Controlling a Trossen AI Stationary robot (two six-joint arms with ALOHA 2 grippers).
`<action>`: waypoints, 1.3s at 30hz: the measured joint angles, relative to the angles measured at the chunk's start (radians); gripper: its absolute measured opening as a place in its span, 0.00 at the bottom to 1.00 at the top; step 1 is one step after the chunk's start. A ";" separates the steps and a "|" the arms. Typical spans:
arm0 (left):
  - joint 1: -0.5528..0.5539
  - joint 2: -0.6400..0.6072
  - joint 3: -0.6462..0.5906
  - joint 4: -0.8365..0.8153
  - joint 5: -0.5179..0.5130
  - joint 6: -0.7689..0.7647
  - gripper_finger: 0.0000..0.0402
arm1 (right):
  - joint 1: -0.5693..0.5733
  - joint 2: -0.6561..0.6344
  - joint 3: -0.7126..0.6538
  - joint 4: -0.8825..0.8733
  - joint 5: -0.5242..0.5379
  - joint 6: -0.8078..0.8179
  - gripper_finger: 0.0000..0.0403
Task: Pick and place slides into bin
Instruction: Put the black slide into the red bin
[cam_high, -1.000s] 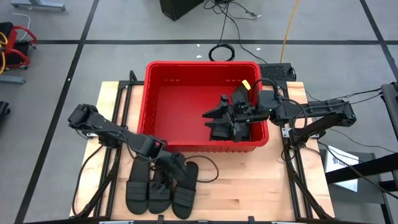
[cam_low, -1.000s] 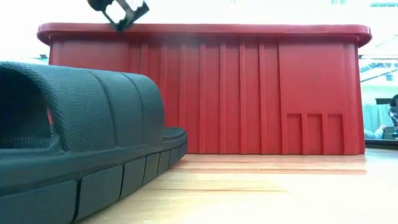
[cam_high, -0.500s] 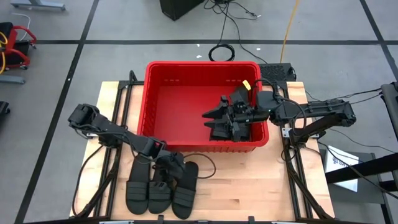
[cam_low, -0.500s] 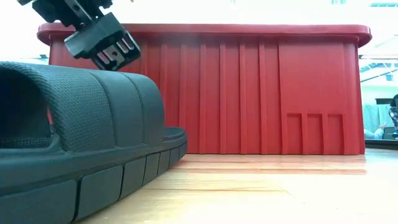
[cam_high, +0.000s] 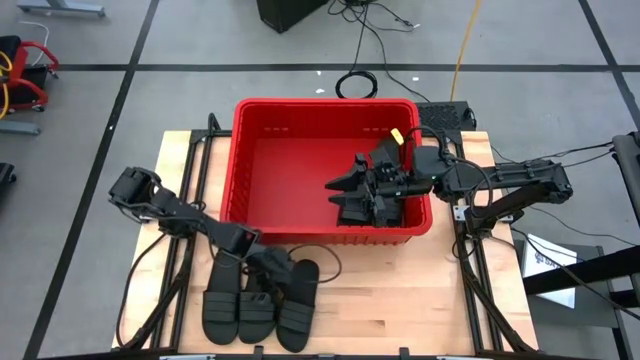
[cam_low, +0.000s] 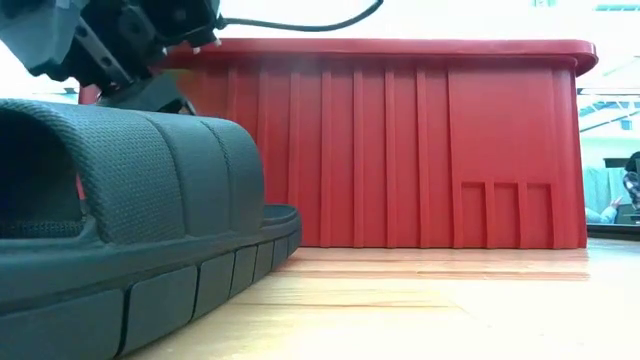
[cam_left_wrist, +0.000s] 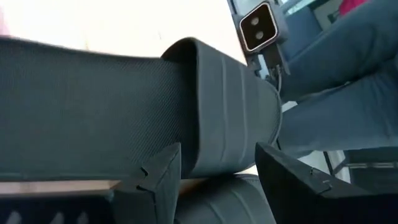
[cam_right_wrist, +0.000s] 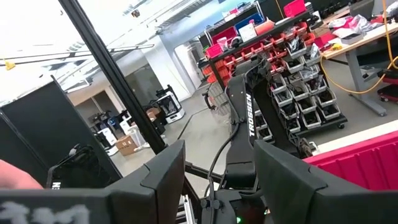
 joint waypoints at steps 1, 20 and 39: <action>-0.003 0.000 -0.009 0.022 -0.003 -0.010 0.50 | 0.000 0.000 0.000 0.000 0.000 0.000 0.45; -0.031 0.026 -0.115 0.248 -0.043 -0.127 0.50 | 0.000 0.000 0.000 0.000 0.004 0.000 0.45; -0.036 0.151 -0.115 0.442 0.026 -0.203 0.41 | 0.000 0.000 0.000 -0.010 0.004 0.001 0.45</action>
